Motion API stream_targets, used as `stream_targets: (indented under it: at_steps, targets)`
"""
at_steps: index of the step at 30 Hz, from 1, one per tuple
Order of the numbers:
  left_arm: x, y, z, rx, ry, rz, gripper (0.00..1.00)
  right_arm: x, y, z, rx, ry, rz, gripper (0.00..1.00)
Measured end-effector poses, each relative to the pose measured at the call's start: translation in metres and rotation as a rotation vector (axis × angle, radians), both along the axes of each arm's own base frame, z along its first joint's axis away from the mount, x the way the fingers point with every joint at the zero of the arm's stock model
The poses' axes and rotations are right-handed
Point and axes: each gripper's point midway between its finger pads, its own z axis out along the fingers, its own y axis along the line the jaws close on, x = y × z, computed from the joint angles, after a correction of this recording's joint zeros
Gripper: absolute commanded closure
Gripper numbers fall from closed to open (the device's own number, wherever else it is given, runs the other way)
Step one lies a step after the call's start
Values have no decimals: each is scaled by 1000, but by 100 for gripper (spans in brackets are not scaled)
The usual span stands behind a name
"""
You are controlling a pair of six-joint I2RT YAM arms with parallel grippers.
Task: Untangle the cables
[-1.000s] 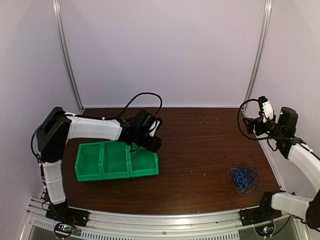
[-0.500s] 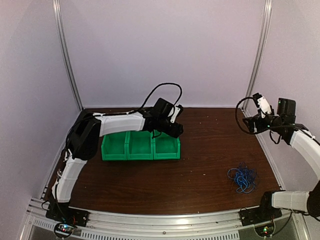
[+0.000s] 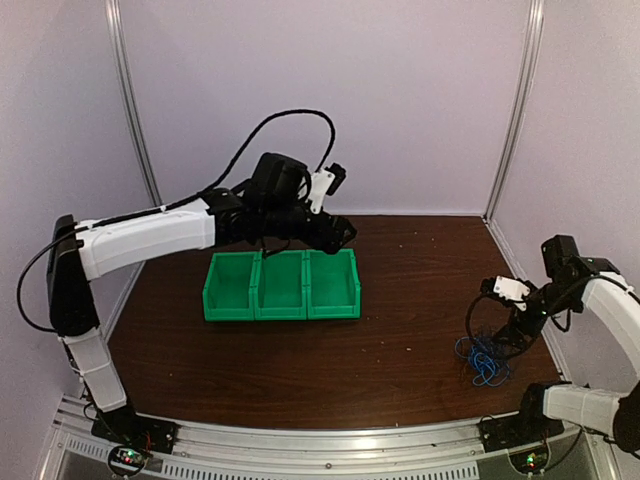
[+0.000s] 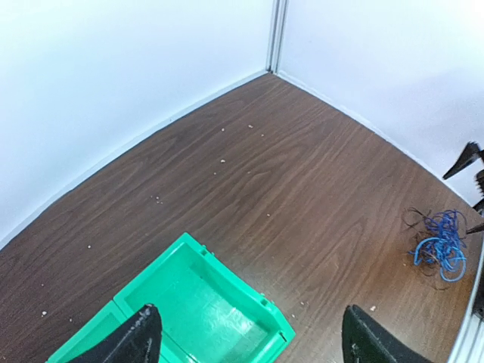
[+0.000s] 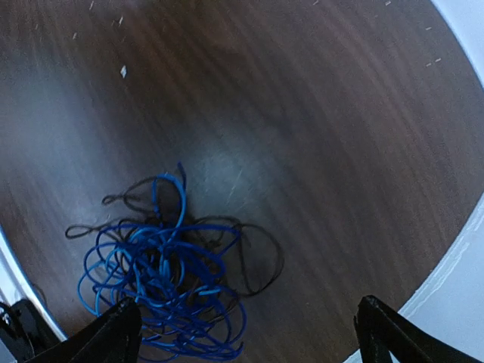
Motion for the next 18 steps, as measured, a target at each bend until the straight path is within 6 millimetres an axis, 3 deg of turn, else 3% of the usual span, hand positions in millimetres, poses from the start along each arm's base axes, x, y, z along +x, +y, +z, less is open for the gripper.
stream_targets:
  at_steps: [2, 4, 7, 9, 13, 16, 18]
  targets:
    - [-23, 15, 15, -41, -8, -12, 18, -16, -2, -25, -48, 104, 40, 3]
    - [-29, 21, 14, -49, -3, -11, 18, -25, 1, -43, -88, 184, 90, 6]
    - [-38, 38, -15, -7, 42, 8, 18, -27, 6, -58, -149, 245, 153, 13]
    - [-43, 48, -37, 36, 73, 24, 18, -25, 10, -68, -202, 270, 190, 25]
    - [-51, 67, -54, 75, 87, 59, 18, -31, 43, -85, -253, 313, 327, 51]
    - [-59, 83, -44, 56, 65, 80, 18, -33, 80, -89, -246, 357, 414, 65]
    - [-63, 91, -36, 35, 48, 90, 18, -25, 109, -80, -216, 344, 460, 72]
